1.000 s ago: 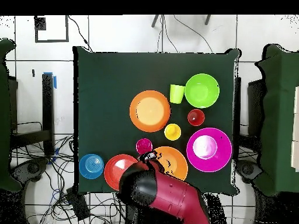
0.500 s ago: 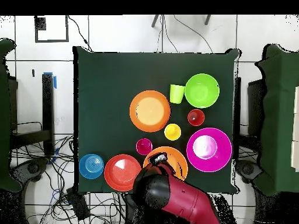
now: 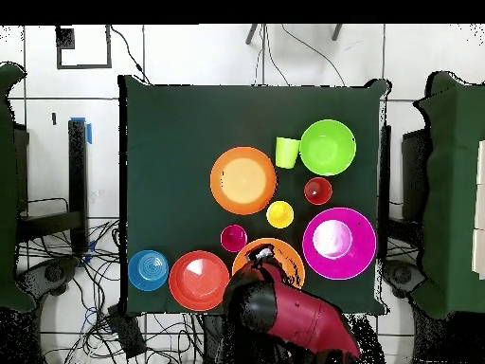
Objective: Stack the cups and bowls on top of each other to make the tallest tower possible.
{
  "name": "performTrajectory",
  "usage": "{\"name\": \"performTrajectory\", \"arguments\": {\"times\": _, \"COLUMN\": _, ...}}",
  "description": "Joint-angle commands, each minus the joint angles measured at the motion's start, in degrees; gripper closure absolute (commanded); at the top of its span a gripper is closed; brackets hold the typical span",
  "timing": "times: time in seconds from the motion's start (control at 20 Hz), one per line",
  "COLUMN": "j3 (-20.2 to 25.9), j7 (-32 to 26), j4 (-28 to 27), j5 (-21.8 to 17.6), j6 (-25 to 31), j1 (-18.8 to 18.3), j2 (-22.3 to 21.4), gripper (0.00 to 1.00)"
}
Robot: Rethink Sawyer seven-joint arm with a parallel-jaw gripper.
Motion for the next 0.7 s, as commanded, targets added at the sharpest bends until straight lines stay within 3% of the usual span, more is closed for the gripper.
{"name": "performTrajectory", "arguments": {"times": 0.05, "j3": 7.03, "j7": 0.78, "j4": -0.51, "j5": -4.72, "j6": -5.27, "j1": -1.53, "j2": 7.63, "gripper": 0.00}}
{"name": "performTrajectory", "arguments": {"times": 0.45, "j3": 6.33, "j7": 2.01, "j4": -3.75, "j5": -5.38, "j6": -9.54, "j1": -0.38, "j2": 12.57, "gripper": 0.00}}
{"name": "performTrajectory", "arguments": {"times": 0.7, "j3": 7.46, "j7": 1.61, "j4": -4.68, "j5": -5.71, "j6": -9.59, "j1": -1.52, "j2": 13.83, "gripper": 0.00}}
